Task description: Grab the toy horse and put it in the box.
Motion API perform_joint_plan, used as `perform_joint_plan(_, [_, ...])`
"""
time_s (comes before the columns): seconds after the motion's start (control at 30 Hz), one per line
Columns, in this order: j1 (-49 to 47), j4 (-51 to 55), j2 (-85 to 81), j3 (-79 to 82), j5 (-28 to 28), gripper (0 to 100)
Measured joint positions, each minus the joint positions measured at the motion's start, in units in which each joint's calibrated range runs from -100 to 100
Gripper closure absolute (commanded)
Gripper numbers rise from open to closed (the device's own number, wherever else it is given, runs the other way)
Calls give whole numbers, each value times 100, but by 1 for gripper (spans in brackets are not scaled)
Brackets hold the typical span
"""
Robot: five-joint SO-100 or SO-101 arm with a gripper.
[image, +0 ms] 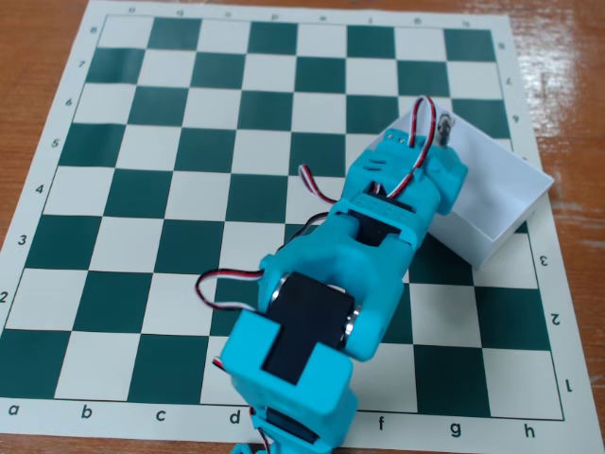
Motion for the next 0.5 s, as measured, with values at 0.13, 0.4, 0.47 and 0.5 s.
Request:
perform_joint_plan(0.13, [75, -140, 502, -417, 36, 99])
perform_joint_plan(0.4, [97, -166, 698, -562, 255, 97])
perform_joint_plan(0.47, [97, -158, 698, -562, 333, 93])
perform_joint_plan(0.5, [97, -158, 698, -562, 354, 91])
